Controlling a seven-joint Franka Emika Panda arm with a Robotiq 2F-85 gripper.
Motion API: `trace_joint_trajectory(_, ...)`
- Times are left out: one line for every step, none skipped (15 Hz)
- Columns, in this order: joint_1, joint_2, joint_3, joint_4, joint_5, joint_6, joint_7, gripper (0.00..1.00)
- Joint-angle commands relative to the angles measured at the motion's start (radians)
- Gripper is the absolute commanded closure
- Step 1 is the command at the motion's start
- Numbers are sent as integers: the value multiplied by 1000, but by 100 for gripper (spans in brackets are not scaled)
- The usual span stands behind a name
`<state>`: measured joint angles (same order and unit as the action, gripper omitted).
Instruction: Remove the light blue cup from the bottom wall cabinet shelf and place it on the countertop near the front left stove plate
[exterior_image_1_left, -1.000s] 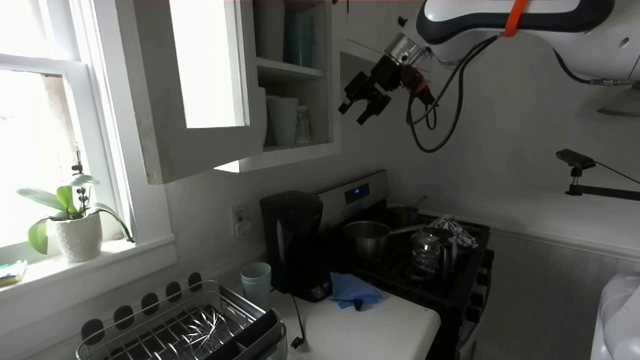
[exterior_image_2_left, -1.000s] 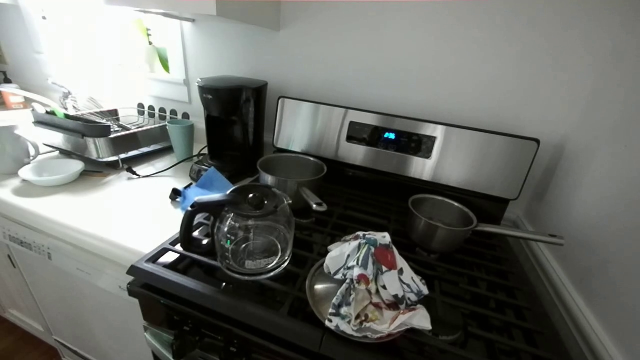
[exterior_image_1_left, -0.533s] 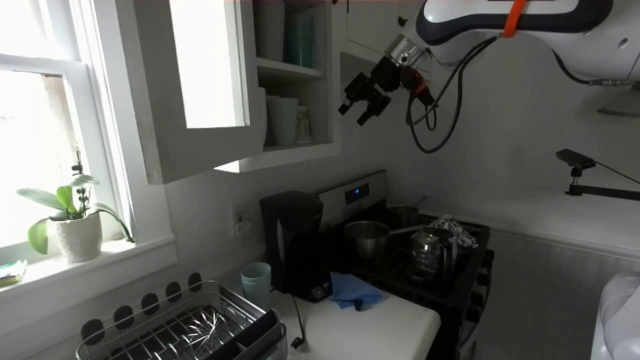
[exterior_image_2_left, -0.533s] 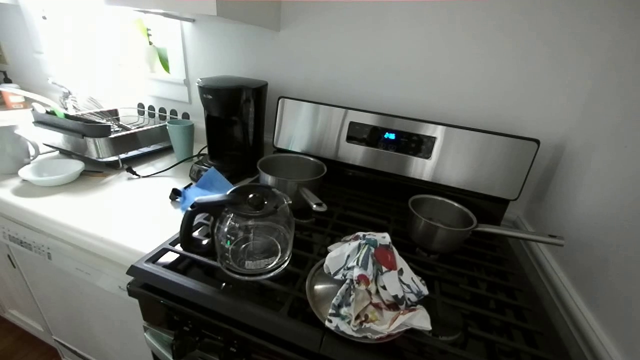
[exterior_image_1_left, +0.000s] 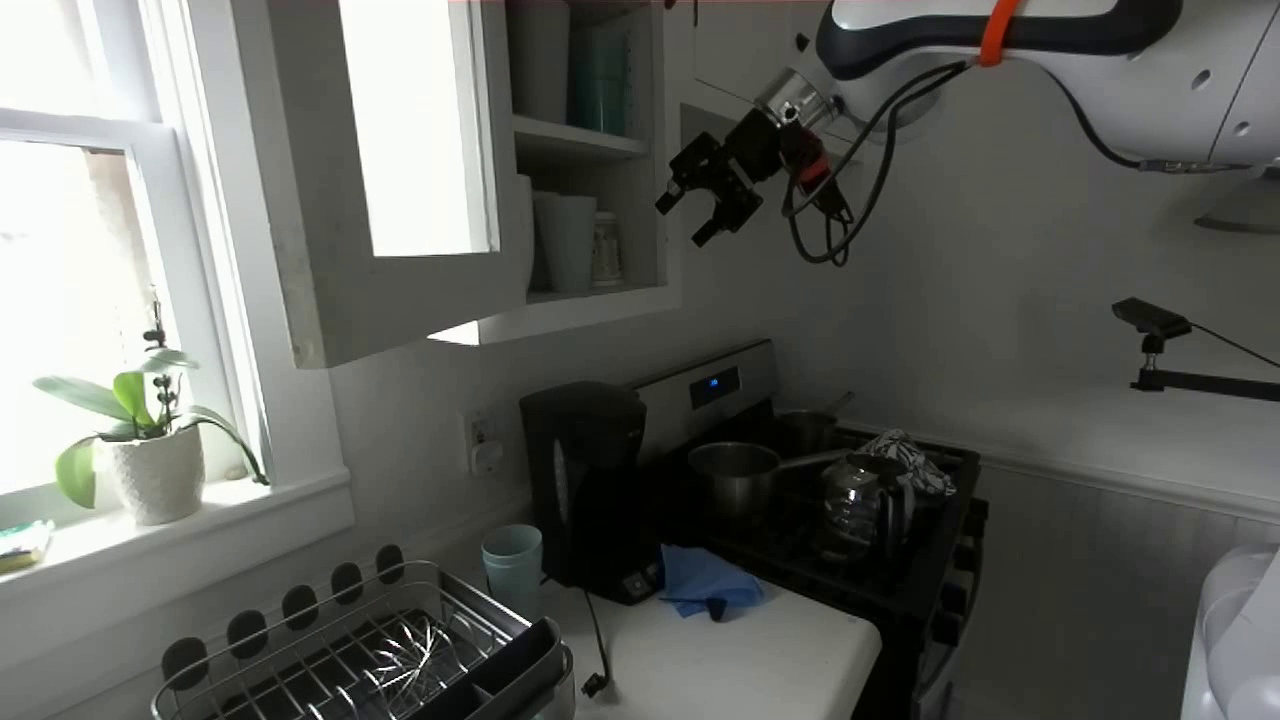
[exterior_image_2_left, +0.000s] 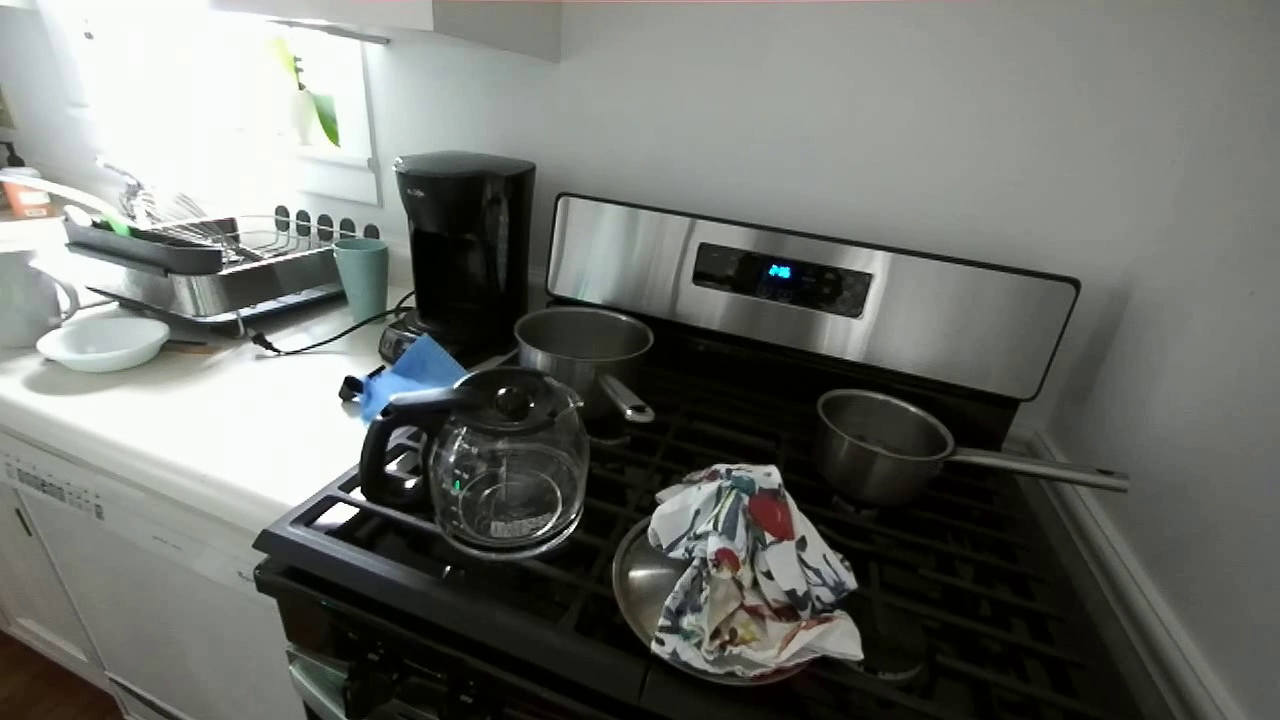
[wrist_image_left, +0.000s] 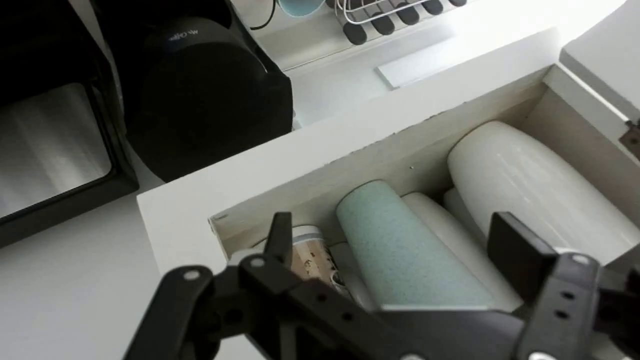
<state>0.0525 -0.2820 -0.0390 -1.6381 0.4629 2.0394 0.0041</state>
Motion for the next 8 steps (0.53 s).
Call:
trace_joint_trajectory(8,82,-13,103,83,-9,66,0)
trace_joint_trajectory(5,97,-11,118,97,-5,83,0)
trace_joint_trajectory(4,113,-11,138,117,-4,101,0)
trace_joint_trajectory(3,128,-9,155,135,1,124,0)
trace_joint_trajectory(1,139,-5,168,152,5,145,0)
trace_joint_trajectory(-2,150,-2,183,162,7,162,0)
trace_joint_trajectory(-5,163,1,200,169,12,181,0)
trace_joint_trajectory(-7,174,2,216,171,9,198,0)
